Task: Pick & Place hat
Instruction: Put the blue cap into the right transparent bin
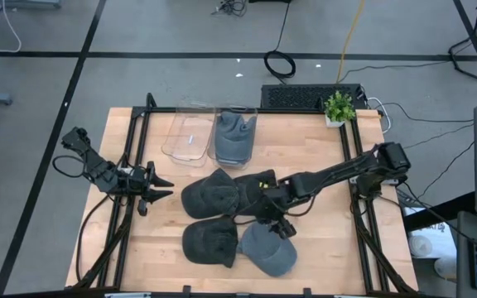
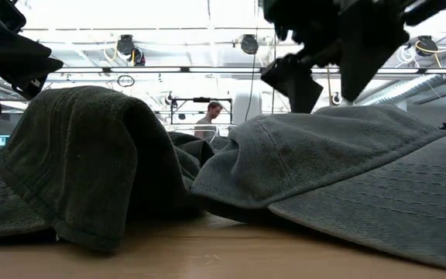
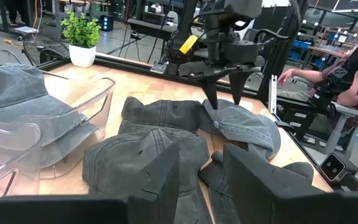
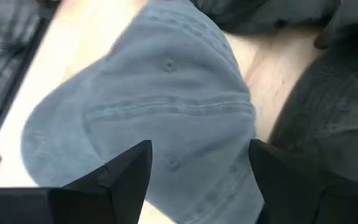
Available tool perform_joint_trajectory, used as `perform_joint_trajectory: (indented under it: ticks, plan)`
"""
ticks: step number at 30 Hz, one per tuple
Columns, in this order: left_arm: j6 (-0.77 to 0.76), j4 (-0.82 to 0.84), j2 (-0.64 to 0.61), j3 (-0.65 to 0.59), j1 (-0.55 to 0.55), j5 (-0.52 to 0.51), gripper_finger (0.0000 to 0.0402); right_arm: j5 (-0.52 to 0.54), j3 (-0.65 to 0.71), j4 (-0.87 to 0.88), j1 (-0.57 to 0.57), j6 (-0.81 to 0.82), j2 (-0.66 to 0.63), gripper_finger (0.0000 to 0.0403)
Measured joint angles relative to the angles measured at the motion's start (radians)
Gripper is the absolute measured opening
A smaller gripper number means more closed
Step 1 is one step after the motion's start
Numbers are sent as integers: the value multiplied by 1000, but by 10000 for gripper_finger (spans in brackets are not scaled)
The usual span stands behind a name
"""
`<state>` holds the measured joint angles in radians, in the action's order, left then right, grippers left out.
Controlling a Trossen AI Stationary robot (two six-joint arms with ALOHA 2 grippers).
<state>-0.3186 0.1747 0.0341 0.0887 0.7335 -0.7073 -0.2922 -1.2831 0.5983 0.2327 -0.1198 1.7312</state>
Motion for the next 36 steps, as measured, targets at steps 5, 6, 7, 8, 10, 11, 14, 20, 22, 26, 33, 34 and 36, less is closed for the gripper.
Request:
perform_joint_trajectory:
  ticks: [5,6,7,8,10,11,14,20,22,26,33,34,36]
  plan:
    - [0,0,0,0,0,0,132,29,-1,7,-17,-41,24,256]
    - [0,0,0,0,0,0,132,42,-1,7,-18,-49,24,256]
    - [0,0,0,0,0,0,131,56,-1,4,-21,-53,23,256]
    - [0,0,0,0,0,0,131,58,-1,4,-24,-55,22,256]
    - [0,0,0,0,0,0,132,54,-1,10,-29,-48,22,255]
    - [0,0,0,0,0,0,131,53,-1,19,-29,-41,22,255]
    - [0,0,0,0,0,0,132,6,0,60,-30,-33,22,255]
    - [0,0,0,0,0,0,131,-52,45,67,-21,-30,22,255]
    - [0,0,0,0,0,0,132,-53,58,53,-20,-31,22,255]
    - [0,0,0,0,0,0,132,-53,87,-5,-22,-31,22,253]
    - [-2,0,0,0,0,0,132,-54,93,-20,-22,-59,22,175]
    - [-2,0,0,0,0,0,132,-54,93,-21,-22,-62,22,155]
    - [-1,0,0,0,0,0,131,-61,93,-20,-24,-77,22,109]
